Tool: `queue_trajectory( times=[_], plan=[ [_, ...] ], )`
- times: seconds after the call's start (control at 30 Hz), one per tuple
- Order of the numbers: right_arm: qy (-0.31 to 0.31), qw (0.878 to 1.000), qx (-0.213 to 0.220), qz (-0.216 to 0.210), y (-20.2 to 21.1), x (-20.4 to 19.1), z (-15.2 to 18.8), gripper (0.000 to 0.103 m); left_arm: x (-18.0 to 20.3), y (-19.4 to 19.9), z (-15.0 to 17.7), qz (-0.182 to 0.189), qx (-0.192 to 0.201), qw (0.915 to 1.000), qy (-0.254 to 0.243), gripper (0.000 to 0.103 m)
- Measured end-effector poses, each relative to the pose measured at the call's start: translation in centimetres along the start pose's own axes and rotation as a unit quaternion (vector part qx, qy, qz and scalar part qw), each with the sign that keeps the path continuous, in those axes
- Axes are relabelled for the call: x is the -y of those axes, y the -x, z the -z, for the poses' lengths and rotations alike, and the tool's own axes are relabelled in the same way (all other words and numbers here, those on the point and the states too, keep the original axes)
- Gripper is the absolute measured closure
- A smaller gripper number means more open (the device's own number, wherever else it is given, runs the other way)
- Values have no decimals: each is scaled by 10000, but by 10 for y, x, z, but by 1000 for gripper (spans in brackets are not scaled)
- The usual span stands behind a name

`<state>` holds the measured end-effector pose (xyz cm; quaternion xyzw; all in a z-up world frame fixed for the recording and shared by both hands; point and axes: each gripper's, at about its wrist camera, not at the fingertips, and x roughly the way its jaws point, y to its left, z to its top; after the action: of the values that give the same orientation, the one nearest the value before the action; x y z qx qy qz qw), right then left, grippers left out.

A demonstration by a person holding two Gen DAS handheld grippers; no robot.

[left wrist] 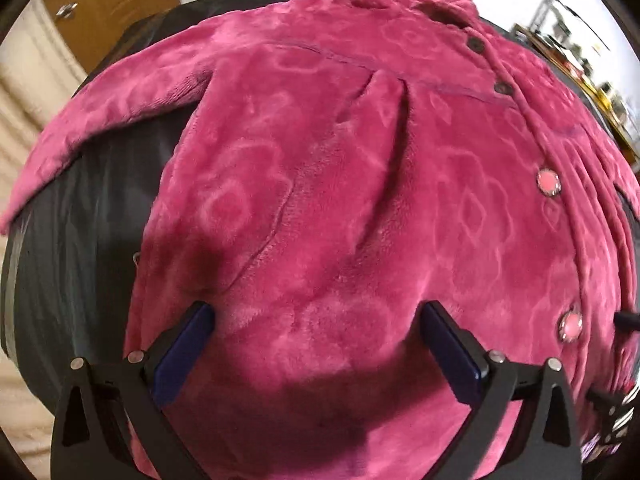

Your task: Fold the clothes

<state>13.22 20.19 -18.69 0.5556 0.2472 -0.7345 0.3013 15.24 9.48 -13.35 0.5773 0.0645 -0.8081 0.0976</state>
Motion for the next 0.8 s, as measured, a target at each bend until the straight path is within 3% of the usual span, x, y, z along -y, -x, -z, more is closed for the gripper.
queue_trajectory(
  times=[0.1, 0.2, 0.37, 0.47, 0.6, 0.7, 0.77, 0.8],
  plan=[
    [-162, 9999, -8, -10, -1, 0, 2, 12, -5, 3, 4, 48, 127, 9999, -97, 0],
    [-206, 9998, -23, -10, -4, -3, 1, 8, -14, 7, 2, 87, -107, 9999, -22, 0],
    [-413, 9988, -223, -166, -3, -2, -11, 6, -27, 22, -41, 325, 267, 9988, 237, 0],
    [-878, 9955, 71, -355, 9, 11, -25, 6, -40, 15, -76, 350, 361, 9979, 416, 0],
    [-1339, 9902, 361, -147, 14, 31, -50, 6, -58, -11, -113, -116, 293, 9984, 468, 0],
    [-1390, 9900, 233, -84, -2, 37, -65, 6, -74, -27, -125, -195, 186, 9980, 579, 0],
    [-1275, 9918, -82, 23, -19, 38, -66, 6, -81, -26, -126, -138, 239, 9979, 593, 0],
    [-1190, 9925, -260, 80, -28, 38, -65, 0, -85, -26, -126, -116, 261, 9979, 586, 0]
  ],
)
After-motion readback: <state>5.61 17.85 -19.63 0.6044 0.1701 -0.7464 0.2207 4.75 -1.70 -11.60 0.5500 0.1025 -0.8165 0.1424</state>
